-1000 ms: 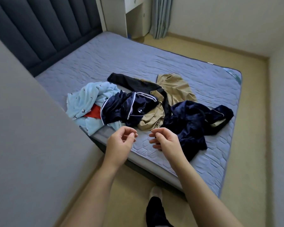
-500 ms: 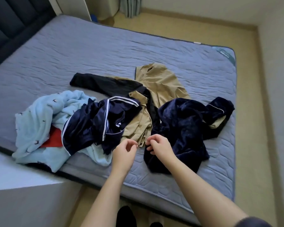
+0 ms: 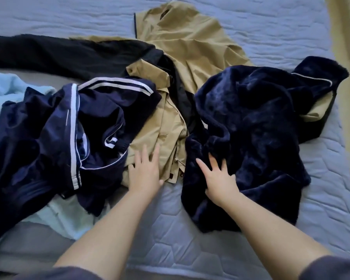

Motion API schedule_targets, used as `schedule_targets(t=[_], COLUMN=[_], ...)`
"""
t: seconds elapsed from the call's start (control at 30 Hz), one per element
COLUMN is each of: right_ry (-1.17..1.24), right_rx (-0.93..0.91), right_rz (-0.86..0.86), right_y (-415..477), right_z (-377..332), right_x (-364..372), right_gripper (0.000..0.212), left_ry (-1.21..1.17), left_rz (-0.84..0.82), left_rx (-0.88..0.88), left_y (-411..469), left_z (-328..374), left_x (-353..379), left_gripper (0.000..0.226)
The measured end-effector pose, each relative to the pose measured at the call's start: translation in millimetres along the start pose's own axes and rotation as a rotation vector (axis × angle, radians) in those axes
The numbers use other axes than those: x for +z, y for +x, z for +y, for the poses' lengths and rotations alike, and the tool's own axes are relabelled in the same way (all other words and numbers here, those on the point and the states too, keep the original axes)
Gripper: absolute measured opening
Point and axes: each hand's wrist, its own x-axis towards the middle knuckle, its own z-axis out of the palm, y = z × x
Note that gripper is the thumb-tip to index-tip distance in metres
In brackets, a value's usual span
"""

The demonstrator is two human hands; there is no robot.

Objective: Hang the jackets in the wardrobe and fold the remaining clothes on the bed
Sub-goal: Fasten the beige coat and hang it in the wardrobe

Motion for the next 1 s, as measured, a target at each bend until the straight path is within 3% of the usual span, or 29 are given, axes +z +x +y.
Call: schedule_targets(t=[0.07,0.13,0.2,0.33,0.47,0.57,0.63,0.73,0.83,1.0], right_ry=[-0.003,-0.017,-0.006,0.188,0.305,0.300,0.337,0.394,0.365,0.543], right_rx=[-0.008,-0.028,-0.033,-0.029,0.073,-0.006,-0.048,-0.160,-0.270,-0.363], right_rz=[-0.007,-0.011,-0.057,-0.128,0.171,0.304,0.323,0.429,0.571,0.693], right_y=[13,17,12,-14,-59,-106,-146,-220,-293,-396], right_z=[9,11,10,-2,-21,-23,-23,-23,-25,-21], right_x=[9,10,5,-36,-128,-228,-302,-405,-480,-554], right_gripper=[0.098,0.099,0.100,0.094,0.093,0.072,0.041,0.014,0.028,0.029], left_ry=[0.075,0.132,-0.016,-0.439,-0.821,-1.004,-1.076,-1.136,-1.159,-1.269], left_rz=[-0.041,0.020,0.072,0.020,-0.051,-0.044,0.010,0.178,0.370,0.544], left_rx=[-0.029,0.044,0.073,0.103,0.360,0.536,0.552,0.532,0.560,0.615], left_y=[17,28,31,10,-46,-96,-131,-184,-250,-362], left_z=[1,2,7,26,52,70,78,81,88,103], left_x=[11,10,-8,-79,-193,-301,-375,-480,-572,-694], left_gripper=[0.087,0.040,0.021,0.017,0.019,0.030,0.027,0.028,0.031,0.042])
